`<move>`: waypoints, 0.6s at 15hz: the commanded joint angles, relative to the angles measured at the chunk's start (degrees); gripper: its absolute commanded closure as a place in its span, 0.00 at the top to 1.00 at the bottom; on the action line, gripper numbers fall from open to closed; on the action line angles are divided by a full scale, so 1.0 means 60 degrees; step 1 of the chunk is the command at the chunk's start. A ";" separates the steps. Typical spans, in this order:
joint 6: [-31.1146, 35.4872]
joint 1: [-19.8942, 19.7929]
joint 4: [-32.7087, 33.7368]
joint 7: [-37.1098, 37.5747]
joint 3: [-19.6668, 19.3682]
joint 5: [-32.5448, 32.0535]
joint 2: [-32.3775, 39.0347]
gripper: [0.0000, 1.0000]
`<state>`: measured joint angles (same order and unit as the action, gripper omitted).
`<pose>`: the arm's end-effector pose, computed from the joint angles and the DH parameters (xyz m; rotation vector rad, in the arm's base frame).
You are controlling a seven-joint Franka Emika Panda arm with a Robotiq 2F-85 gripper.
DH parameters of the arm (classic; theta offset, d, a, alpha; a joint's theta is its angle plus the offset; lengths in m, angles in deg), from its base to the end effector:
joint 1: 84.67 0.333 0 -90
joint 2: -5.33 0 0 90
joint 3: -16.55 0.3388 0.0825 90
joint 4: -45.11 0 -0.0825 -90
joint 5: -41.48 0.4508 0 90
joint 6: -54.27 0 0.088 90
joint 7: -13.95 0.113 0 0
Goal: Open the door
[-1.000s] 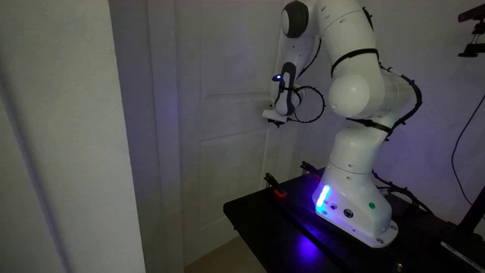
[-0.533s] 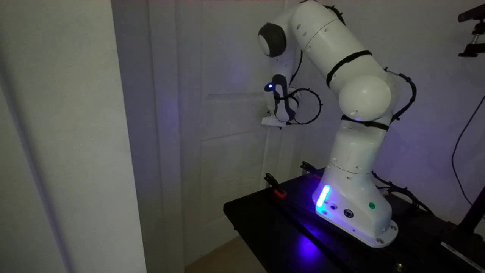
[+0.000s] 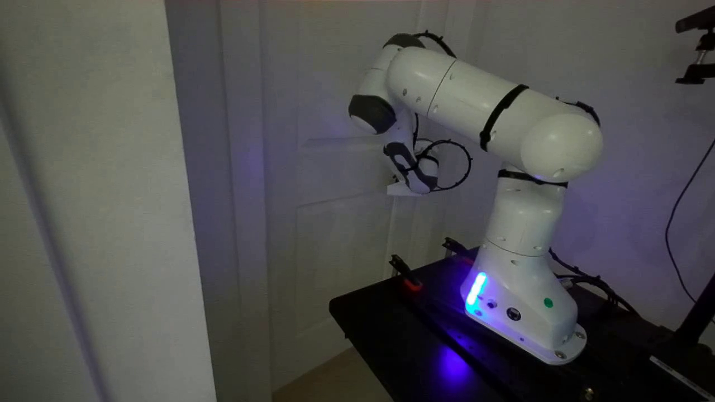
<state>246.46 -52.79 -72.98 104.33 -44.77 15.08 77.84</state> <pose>0.5740 -0.2833 0.0692 2.1452 -1.0487 0.9040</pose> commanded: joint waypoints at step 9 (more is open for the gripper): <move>0.0946 0.0835 -0.0872 -0.5278 0.0114 0.7762 0.2045 0.01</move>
<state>251.26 -46.93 -74.31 79.28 -42.65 55.51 90.41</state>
